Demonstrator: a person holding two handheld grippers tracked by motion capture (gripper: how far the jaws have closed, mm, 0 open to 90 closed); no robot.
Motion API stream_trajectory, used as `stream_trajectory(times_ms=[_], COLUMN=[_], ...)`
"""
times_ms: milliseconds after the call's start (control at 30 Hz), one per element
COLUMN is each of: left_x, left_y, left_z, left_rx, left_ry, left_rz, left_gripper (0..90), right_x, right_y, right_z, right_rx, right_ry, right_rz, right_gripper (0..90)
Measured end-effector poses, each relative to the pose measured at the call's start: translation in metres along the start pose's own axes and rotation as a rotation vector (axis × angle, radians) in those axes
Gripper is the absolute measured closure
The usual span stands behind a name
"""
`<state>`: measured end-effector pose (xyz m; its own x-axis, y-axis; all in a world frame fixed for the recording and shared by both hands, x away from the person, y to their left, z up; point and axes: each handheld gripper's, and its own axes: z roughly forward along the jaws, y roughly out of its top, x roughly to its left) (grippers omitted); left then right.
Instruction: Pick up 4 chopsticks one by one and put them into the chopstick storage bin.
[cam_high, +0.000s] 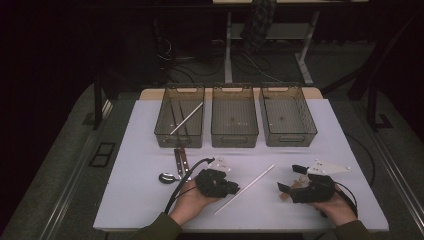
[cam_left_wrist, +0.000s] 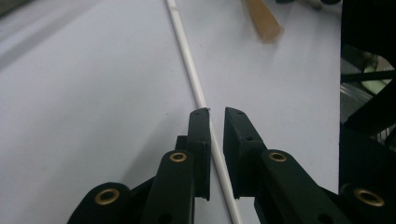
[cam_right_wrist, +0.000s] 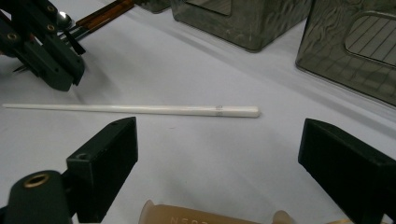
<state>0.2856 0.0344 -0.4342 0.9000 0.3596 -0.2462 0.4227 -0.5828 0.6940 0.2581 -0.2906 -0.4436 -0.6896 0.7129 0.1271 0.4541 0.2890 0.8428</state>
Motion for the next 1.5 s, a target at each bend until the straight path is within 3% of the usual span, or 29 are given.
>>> stream_trajectory(times_ms=[433, 767, 1200, 1500], left_x=[-0.003, -0.005, 0.002, 0.008], left_y=[-0.003, -0.003, -0.005, -0.012], left_z=[0.015, 0.016, 0.006, -0.007], left_rx=[0.068, 0.074, 0.102, 0.118], left_ry=[0.011, 0.027, 0.068, 0.078], left_rz=[0.028, 0.049, 0.054, 0.033], left_gripper=[80.5, 82.1, 84.1, 83.9], right_x=[0.0, 0.0, 0.0, -0.001], right_y=[0.0, 0.0, 0.0, 0.0], right_z=[0.0, 0.0, -0.002, -0.002], right_rx=[0.001, 0.001, -0.004, -0.006], right_ry=[-0.002, -0.002, -0.005, -0.005], right_rz=[-0.002, -0.004, -0.003, -0.001], right_gripper=[11.7, 11.7, 11.7, 11.7])
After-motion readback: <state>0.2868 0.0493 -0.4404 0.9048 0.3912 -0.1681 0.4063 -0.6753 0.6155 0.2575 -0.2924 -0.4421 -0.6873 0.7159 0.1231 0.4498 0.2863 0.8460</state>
